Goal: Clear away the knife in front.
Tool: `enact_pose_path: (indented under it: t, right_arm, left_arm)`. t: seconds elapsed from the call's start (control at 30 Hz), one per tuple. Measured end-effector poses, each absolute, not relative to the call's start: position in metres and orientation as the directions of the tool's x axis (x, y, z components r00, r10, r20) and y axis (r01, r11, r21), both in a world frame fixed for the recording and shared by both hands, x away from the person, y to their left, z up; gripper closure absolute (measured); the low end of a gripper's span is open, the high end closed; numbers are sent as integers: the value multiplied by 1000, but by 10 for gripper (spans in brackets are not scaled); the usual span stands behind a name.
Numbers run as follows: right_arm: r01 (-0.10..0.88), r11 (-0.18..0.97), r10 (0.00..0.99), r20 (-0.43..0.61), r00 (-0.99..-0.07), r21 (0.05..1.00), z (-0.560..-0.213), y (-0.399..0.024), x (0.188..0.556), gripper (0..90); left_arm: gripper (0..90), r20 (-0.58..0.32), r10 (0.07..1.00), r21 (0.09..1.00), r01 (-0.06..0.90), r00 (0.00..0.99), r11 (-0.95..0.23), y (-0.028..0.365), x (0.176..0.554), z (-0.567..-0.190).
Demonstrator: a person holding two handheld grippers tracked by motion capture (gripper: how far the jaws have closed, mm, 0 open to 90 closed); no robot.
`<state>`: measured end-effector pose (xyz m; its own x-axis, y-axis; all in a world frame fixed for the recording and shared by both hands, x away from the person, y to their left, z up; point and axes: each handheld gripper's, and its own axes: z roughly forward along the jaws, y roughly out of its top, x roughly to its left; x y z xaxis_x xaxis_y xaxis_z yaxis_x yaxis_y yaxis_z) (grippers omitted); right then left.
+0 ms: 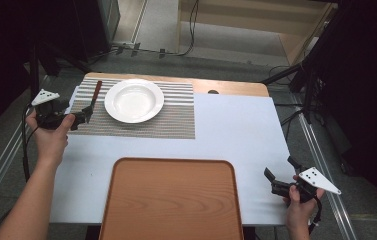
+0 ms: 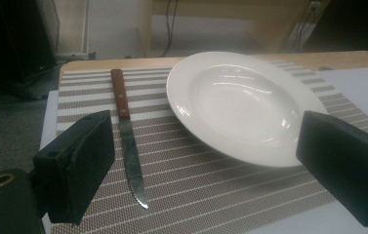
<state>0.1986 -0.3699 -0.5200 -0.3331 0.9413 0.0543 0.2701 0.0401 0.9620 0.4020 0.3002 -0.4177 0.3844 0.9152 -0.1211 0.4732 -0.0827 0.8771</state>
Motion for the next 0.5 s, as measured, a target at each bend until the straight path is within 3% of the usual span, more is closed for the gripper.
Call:
enact_pose_path:
  t: [0.5]
  right_arm:
    - [278,40,939,59,-338,960,-520,-369,199,0]
  left_arm:
    - [141,-127,932,804,585,339,-103,296,452,-420]
